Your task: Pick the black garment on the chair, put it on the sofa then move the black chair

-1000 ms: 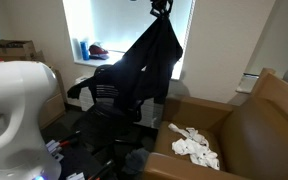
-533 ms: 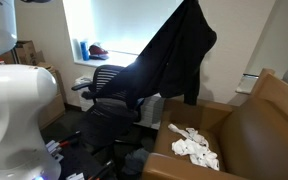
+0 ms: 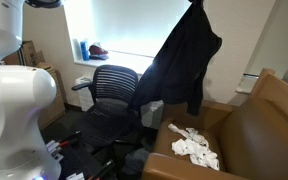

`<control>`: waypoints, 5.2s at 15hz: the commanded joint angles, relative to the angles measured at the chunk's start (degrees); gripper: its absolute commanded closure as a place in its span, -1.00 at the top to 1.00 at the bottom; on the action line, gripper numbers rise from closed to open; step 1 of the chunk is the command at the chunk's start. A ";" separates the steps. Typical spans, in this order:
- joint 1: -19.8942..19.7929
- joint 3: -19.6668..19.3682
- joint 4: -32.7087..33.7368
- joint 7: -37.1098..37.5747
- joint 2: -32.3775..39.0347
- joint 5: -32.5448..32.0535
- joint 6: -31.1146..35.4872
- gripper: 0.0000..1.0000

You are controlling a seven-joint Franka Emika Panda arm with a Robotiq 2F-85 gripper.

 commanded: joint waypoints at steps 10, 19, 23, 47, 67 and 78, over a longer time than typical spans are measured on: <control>-34.44 -11.97 -0.38 -1.82 24.76 51.33 -8.59 -0.97; -35.61 -5.37 -8.34 -1.74 24.65 46.44 -0.09 -0.87; -34.20 -7.04 -15.42 -1.49 26.93 51.98 0.35 -0.97; -50.14 40.01 -6.43 -1.37 -3.74 47.61 38.95 -0.97; -70.85 62.26 -12.06 -2.08 1.57 46.51 52.27 -0.37; -68.32 65.29 -22.04 -1.51 -2.13 34.88 50.15 0.97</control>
